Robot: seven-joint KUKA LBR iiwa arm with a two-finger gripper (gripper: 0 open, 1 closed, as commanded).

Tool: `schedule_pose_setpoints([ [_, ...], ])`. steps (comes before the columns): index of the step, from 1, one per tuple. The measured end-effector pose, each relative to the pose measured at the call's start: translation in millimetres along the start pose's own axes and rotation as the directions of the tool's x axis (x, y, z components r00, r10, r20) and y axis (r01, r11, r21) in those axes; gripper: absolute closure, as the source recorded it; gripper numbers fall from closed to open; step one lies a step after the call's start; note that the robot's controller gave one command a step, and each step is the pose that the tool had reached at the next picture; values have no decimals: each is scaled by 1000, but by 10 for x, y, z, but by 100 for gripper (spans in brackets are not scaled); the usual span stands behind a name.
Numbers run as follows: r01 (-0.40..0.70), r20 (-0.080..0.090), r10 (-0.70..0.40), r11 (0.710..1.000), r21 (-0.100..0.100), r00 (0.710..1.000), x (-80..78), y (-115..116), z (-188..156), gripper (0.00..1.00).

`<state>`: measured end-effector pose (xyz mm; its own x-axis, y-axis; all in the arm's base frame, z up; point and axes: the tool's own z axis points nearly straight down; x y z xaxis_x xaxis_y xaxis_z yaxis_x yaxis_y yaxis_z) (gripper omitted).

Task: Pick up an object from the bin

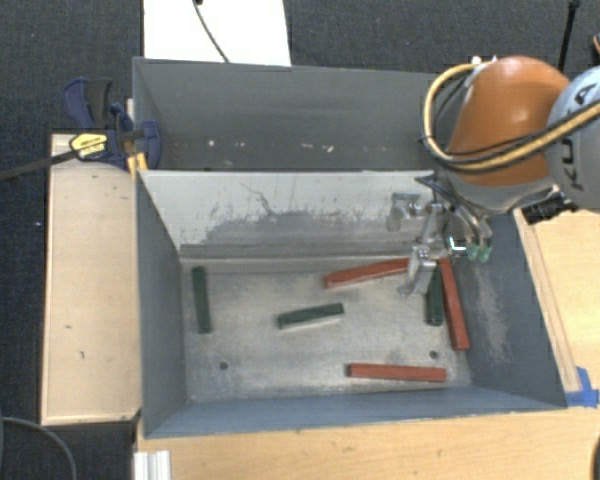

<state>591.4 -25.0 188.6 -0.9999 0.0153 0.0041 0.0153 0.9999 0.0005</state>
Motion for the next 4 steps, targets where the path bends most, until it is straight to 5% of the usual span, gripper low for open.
schedule_pose_setpoints([
  [1, 301, 0, -301, 954, 0, 954, 228, -397, 998, 0],
  [2, 174, 11, -174, 985, -1, 985, 66, 283, 943, 0],
  [3, 365, 5, -365, 931, -1, 931, 96, 871, 1187, 0],
  [4, 362, 6, -362, 932, 1, 932, 90, 849, 1179, 100],
])
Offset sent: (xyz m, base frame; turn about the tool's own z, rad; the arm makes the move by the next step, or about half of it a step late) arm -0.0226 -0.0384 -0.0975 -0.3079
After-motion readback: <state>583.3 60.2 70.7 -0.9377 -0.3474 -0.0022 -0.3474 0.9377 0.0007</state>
